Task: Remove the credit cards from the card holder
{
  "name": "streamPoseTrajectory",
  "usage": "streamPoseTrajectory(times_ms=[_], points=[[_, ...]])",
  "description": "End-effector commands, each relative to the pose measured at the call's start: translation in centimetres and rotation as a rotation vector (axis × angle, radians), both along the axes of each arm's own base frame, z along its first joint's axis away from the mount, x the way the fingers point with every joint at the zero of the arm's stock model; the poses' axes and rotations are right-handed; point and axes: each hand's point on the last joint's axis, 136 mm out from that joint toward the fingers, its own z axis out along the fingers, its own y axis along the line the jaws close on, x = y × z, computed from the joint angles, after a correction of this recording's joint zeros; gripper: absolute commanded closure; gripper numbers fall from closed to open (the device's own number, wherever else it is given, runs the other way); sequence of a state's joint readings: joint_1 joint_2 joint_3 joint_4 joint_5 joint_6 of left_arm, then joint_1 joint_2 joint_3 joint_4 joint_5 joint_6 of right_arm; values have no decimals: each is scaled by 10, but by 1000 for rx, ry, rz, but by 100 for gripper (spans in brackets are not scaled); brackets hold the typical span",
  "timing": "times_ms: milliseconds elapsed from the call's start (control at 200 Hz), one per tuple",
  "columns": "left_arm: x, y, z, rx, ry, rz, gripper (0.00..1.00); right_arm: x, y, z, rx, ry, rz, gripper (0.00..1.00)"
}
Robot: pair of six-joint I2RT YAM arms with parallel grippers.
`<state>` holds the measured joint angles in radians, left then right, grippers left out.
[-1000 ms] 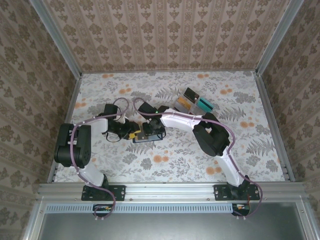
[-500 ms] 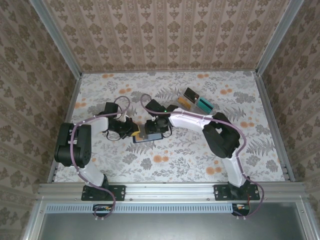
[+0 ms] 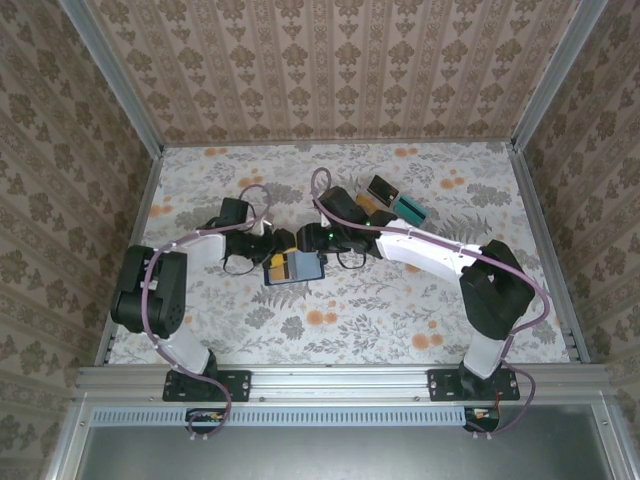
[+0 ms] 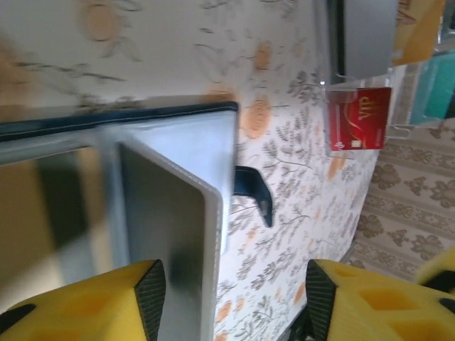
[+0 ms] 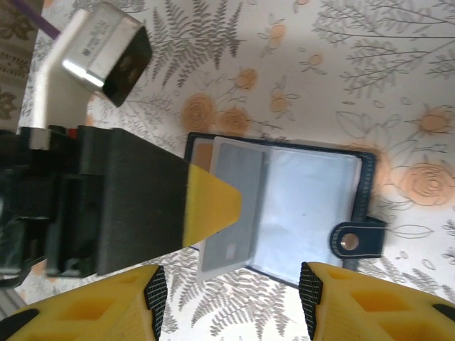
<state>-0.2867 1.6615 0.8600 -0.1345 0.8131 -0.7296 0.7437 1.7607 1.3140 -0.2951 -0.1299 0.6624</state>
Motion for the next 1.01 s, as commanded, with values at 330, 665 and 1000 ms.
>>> streamPoseTrajectory(times_ms=[330,665,1000], points=[[5,-2,4,77,11,48,22,3,-20,3,-51,-47,-57,41],[-7,46,-1,185,9,167,22,-10,17,-21,-96,24,-18,46],[-15,52,-10,202,31,174,22,-11,27,-68,-182,141,-84,53]])
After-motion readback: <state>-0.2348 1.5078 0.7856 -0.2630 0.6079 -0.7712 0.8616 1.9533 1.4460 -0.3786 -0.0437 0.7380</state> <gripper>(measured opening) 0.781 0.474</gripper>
